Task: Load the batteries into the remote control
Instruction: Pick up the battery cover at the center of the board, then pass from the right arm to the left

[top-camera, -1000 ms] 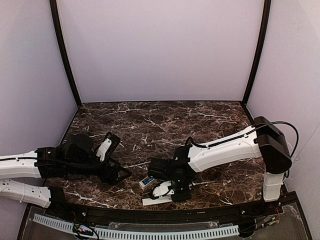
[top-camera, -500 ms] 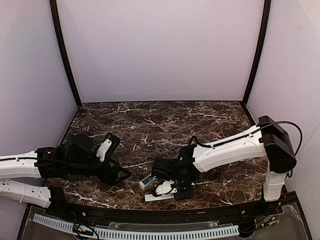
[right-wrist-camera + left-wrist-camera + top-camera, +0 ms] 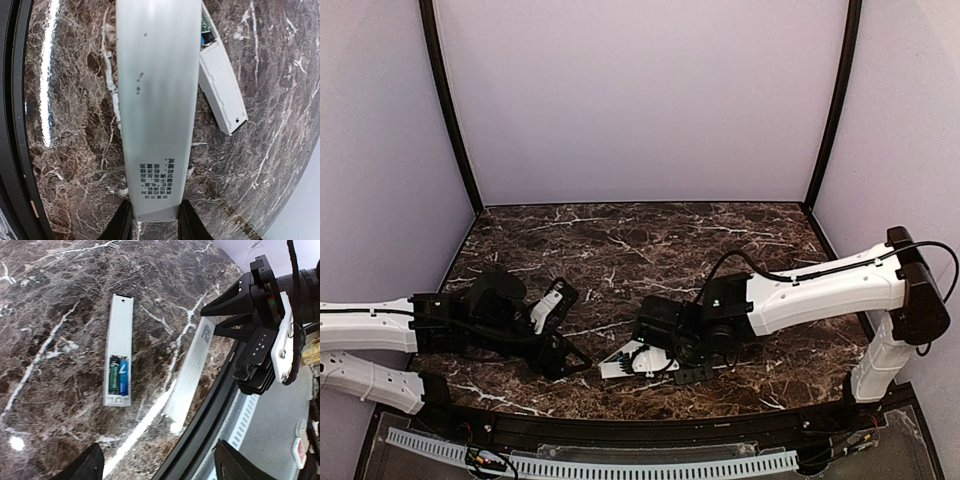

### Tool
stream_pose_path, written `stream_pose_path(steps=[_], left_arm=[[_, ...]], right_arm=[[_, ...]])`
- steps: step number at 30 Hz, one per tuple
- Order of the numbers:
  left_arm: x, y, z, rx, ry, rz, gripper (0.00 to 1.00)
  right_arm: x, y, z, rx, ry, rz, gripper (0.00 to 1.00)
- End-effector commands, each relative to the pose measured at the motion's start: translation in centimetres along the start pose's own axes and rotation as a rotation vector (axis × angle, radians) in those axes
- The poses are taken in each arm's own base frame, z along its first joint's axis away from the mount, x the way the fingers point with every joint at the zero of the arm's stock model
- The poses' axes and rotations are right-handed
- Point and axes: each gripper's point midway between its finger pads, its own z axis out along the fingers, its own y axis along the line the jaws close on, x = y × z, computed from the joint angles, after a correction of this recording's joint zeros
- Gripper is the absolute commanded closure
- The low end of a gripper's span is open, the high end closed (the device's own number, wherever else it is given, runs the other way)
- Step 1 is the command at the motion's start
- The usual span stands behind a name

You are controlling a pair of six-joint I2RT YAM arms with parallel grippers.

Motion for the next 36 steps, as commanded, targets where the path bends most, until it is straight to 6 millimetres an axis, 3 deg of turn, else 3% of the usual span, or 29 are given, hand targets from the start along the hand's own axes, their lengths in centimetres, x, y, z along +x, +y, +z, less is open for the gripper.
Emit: stream_pose_path(steps=[1, 10, 14, 18, 24, 26, 28, 30, 31, 36], left_arm=[[-0.8, -2.4, 0.4, 0.183, 0.007, -0.104, 0.25], [-1.1, -4.0, 1.6, 0.328, 0.067, -0.198, 0.34], [-1.2, -4.3, 2.0, 0.350, 0.072, -0.208, 0.44], [-1.5, -4.8, 2.1, 0.384, 0.063, -0.215, 0.58], [-1.7, -4.8, 2.3, 0.394, 0.056, -0.221, 0.87], [-1.9, -4.6, 2.2, 0.391, 0.047, -0.224, 0.98], [-2.2, -4.4, 2.0, 0.391, 0.029, -0.229, 0.99], [-2.5, -4.2, 1.7, 0.390, 0.008, -0.231, 1.00], [-2.8, -4.1, 1.3, 0.389, -0.010, -0.230, 1.00], [-3.8, -4.2, -0.1, 0.392, -0.095, -0.157, 1.00]], right_arm=[[-0.5, -1.6, -1.6, 0.151, -0.038, -0.029, 0.83], [-1.4, -2.6, -3.1, 0.255, -0.074, -0.059, 0.83], [-1.6, -2.6, -3.1, 0.282, -0.075, -0.071, 0.83], [-2.1, -2.9, -3.7, 0.316, -0.094, -0.076, 0.83], [-2.7, -4.0, -5.6, 0.404, -0.150, -0.074, 0.82], [-2.6, -4.3, -6.1, 0.432, -0.163, -0.063, 0.68], [-2.5, -4.7, -6.6, 0.457, -0.182, -0.032, 0.48], [-2.4, -5.0, -7.5, 0.467, -0.222, 0.018, 0.07], [-2.3, -5.1, -8.2, 0.461, -0.253, 0.056, 0.02], [-1.7, -7.6, -12.6, 0.358, -0.520, 0.374, 0.01]])
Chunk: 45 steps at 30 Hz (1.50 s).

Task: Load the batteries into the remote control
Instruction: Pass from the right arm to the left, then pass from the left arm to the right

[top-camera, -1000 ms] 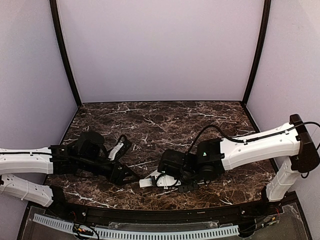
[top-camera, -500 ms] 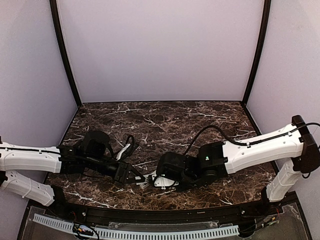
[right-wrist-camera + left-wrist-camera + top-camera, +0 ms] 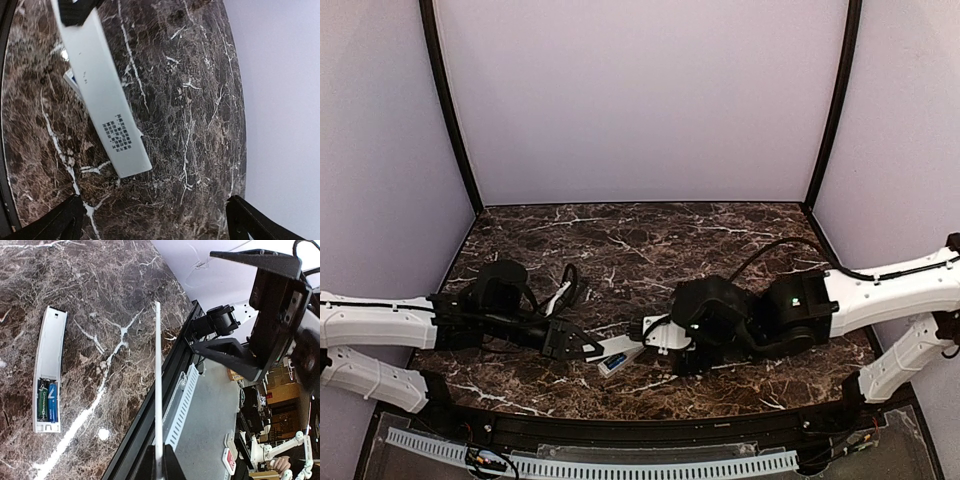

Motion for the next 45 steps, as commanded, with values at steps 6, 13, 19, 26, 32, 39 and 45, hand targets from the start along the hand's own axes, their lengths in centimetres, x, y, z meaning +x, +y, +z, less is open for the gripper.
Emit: stream_pose_path(steps=[6, 13, 19, 26, 32, 39, 45], left_arm=[[-2.6, -2.9, -3.4, 0.042, -0.214, 0.252, 1.00], [-3.6, -3.6, -4.1, 0.057, -0.303, 0.360, 1.00], [-4.2, -4.3, -5.1, 0.082, -0.387, 0.408, 1.00], [-4.3, -4.5, -5.0, 0.093, -0.383, 0.394, 1.00], [-4.4, -4.9, -4.6, 0.122, -0.377, 0.392, 1.00], [-4.6, -5.0, -4.5, 0.134, -0.378, 0.383, 1.00], [-4.4, -4.7, -3.7, 0.144, -0.347, 0.358, 1.00]], right_arm=[[-2.6, -8.8, -4.6, -0.252, -0.436, 0.760, 0.02], [-3.9, -10.2, -5.5, -0.615, -0.638, 0.994, 0.18], [-4.8, -9.1, -6.6, -0.830, -0.764, 1.005, 0.33], [-5.2, -8.0, -5.7, -0.916, -0.759, 1.003, 0.41], [-5.4, -8.0, -4.6, -0.919, -0.746, 1.006, 0.44], [-5.4, -7.6, -3.7, -0.935, -0.731, 1.006, 0.57], [-5.5, -7.7, -3.1, -0.946, -0.725, 1.013, 0.76]])
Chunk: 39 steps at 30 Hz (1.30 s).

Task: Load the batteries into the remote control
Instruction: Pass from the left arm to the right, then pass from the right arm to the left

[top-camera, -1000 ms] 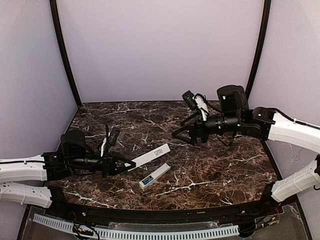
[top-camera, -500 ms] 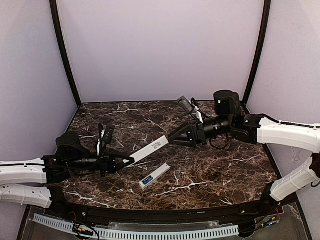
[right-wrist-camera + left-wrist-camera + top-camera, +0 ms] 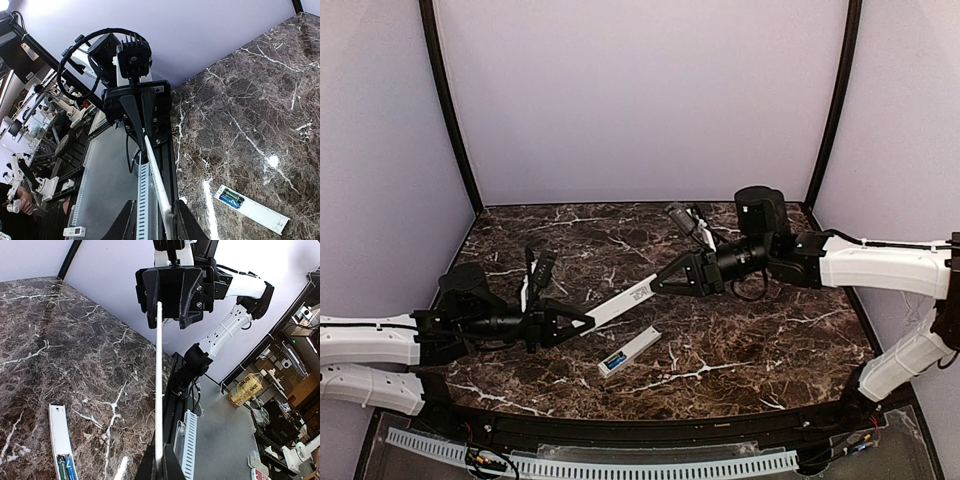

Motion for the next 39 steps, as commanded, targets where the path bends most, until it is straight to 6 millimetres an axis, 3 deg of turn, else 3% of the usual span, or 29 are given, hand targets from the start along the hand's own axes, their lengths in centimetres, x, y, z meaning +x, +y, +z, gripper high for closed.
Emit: stream_pose_path(steps=[1, 4, 6, 8, 9, 10, 11, 12, 13, 14, 15, 16, 17, 23, 29, 35, 39], left_arm=[[-0.2, -0.3, 0.4, 0.027, 0.006, -0.014, 1.00], [-0.1, 0.0, 0.5, 0.015, 0.011, -0.019, 0.98], [-0.3, 0.4, 0.4, -0.017, 0.004, -0.012, 0.91], [-0.5, 0.9, -0.1, -0.070, 0.005, 0.004, 0.71], [-1.3, 1.3, -0.3, -0.121, -0.005, 0.019, 0.52], [-0.2, 2.3, -0.8, -0.184, 0.058, 0.041, 0.45], [-1.5, 2.8, -1.2, -0.252, 0.037, 0.072, 0.30], [-1.0, 4.1, -2.1, -0.342, 0.073, 0.102, 0.21], [-1.9, 4.0, -2.4, -0.372, 0.074, 0.128, 0.08], [-1.0, 5.3, -3.1, -0.449, 0.135, 0.155, 0.06], [-2.0, 5.2, -3.2, -0.472, 0.134, 0.177, 0.04], [-1.2, 6.2, -3.6, -0.525, 0.195, 0.196, 0.04], [-2.0, 6.0, -3.5, -0.536, 0.201, 0.214, 0.06], [-0.8, 6.9, -1.9, -0.617, 0.473, 0.367, 0.21], [1.6, 6.9, 0.9, -0.603, 0.662, 0.403, 0.26], [2.6, 7.3, 2.6, -0.586, 0.702, 0.380, 0.28], [3.5, 7.4, 3.8, -0.551, 0.729, 0.371, 0.35]], right_arm=[[-1.1, 0.3, 0.0, -0.032, -0.022, -0.028, 0.82], [-1.2, 0.1, -0.1, -0.050, -0.024, -0.011, 1.00], [-1.1, -0.5, -0.4, -0.048, -0.023, 0.015, 1.00], [-1.1, -1.5, -0.8, -0.020, -0.031, 0.047, 1.00], [-1.2, -2.0, -1.1, -0.001, -0.037, 0.066, 1.00], [-1.3, -2.6, -1.4, 0.020, -0.042, 0.088, 1.00], [-1.3, -3.5, -1.7, 0.055, -0.046, 0.115, 1.00], [-1.2, -4.3, -1.8, 0.085, -0.045, 0.141, 1.00], [-1.1, -4.9, -1.9, 0.107, -0.038, 0.166, 1.00], [-0.8, -5.6, -1.8, 0.128, -0.028, 0.191, 1.00], [-0.6, -6.1, -1.6, 0.141, -0.015, 0.216, 1.00], [-0.4, -6.5, -1.5, 0.148, -0.006, 0.233, 1.00], [0.2, -7.0, -1.3, 0.156, 0.017, 0.264, 1.00], [1.8, -9.1, -0.5, 0.186, 0.071, 0.355, 1.00], [2.9, -9.1, 0.5, 0.101, 0.107, 0.415, 1.00], [3.1, -8.5, 0.9, 0.031, 0.114, 0.437, 1.00], [3.4, -8.5, 1.1, 0.001, 0.122, 0.450, 1.00]])
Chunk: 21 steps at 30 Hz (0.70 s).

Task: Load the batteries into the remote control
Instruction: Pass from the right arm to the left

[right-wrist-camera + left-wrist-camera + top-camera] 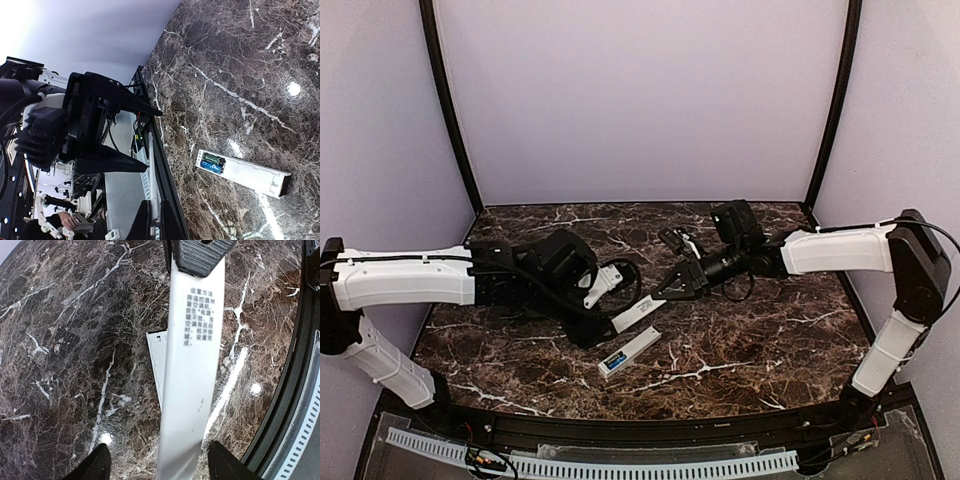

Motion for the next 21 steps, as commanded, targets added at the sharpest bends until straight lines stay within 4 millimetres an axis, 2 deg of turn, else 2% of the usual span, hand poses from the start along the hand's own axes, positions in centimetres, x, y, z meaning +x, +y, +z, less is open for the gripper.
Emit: stream_pose_path(steps=[1, 4, 11, 15, 16, 18, 21], left_arm=[[-0.5, -1.1, 0.4, 0.042, 0.018, 0.029, 0.37], [-0.7, -2.0, 1.4, 0.079, 0.037, 0.040, 0.43], [-1.0, -2.2, 2.5, 0.077, 0.053, 0.043, 0.54], [-0.7, -2.2, 2.9, 0.075, 0.071, 0.024, 0.67], [-0.6, -2.2, 3.0, 0.078, 0.075, 0.018, 0.68], [-0.3, -2.4, 3.1, 0.090, 0.085, -0.006, 0.71], [0.2, -3.0, 3.2, 0.123, 0.095, -0.070, 0.73]], right_arm=[[0.0, 0.5, 0.3, -0.062, 0.017, -0.001, 1.00], [0.0, 0.5, 0.4, -0.074, 0.021, 0.002, 1.00], [0.4, -0.1, 0.8, -0.087, 0.038, 0.023, 1.00], [0.5, -0.5, 0.9, -0.090, 0.042, 0.027, 1.00], [0.5, -0.7, 0.9, -0.087, 0.042, 0.029, 0.97], [0.3, -1.3, 0.7, -0.075, 0.031, 0.035, 0.75], [-0.3, -2.8, -0.3, -0.043, -0.005, 0.053, 0.55]])
